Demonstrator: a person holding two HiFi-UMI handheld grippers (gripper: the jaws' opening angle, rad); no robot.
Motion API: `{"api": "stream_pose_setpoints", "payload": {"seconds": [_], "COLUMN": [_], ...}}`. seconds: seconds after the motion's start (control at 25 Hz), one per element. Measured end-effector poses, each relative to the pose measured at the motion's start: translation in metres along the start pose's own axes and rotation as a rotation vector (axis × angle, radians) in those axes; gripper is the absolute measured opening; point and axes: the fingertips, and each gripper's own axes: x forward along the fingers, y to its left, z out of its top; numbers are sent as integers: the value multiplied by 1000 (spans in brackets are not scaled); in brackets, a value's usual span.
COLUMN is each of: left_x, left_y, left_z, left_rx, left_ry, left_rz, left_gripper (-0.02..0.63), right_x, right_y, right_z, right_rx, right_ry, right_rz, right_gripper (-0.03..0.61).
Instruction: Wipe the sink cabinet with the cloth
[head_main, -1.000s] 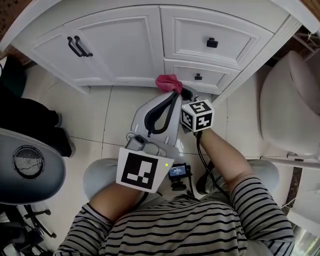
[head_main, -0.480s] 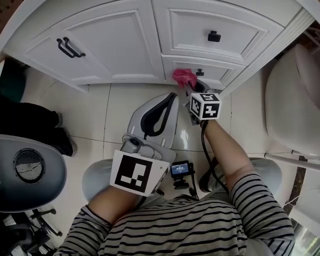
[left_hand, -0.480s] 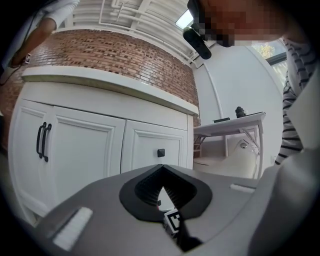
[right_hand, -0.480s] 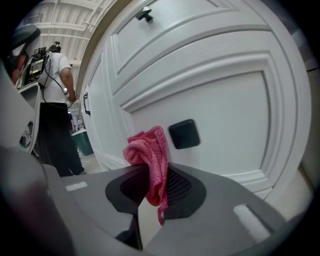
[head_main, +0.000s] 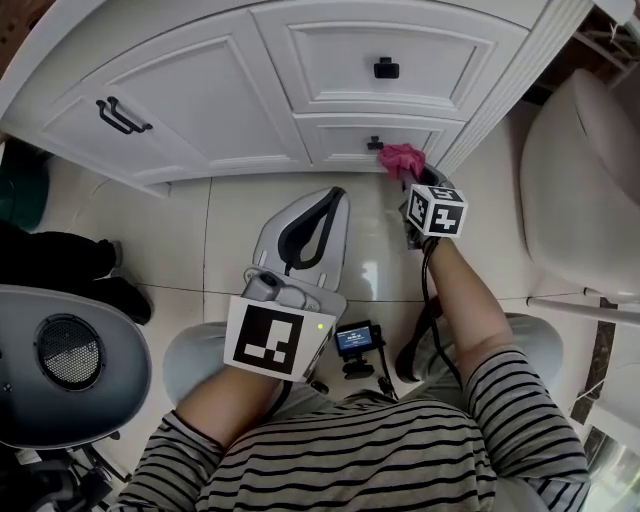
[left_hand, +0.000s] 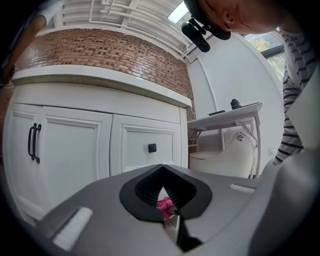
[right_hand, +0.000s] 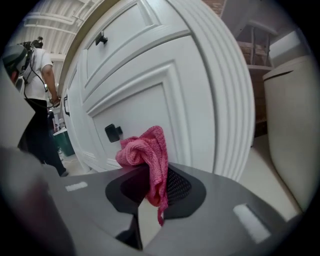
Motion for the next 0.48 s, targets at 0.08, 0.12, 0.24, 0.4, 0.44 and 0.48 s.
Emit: {"api": "stream_pose_setpoints", "payload": {"seconds": [0.08,0.12,0.24,0.4,0.44,0.48], "left_x": [1,1,3,1,0,-2], "left_y": [-4,-6,-12,-14,-13,-13], "left_z": [4,6,9,13,15,17], "left_rx": [4,10,29,67,76,86], "left_ry": [-5,-9,-11,-12,-18,-26], "left_rz": [-4,-8,-11,2,7,12], "left_gripper": [-9,-9,-9,-9,-9,-9], "right_x": [-11,-17,-34,-68,-78,-89], "right_y": [-18,-26,-46,-81,-87,-89], "right_z": [5,8,13,32,42,54], "right_rx": [16,19,3,70,76,78], "right_ry": [-9,-12,-11,-45,-61,-81], "right_rz": [-41,-58,-98,-198,-214,-222], "right_gripper": [69,69,69,67,67,67]}}
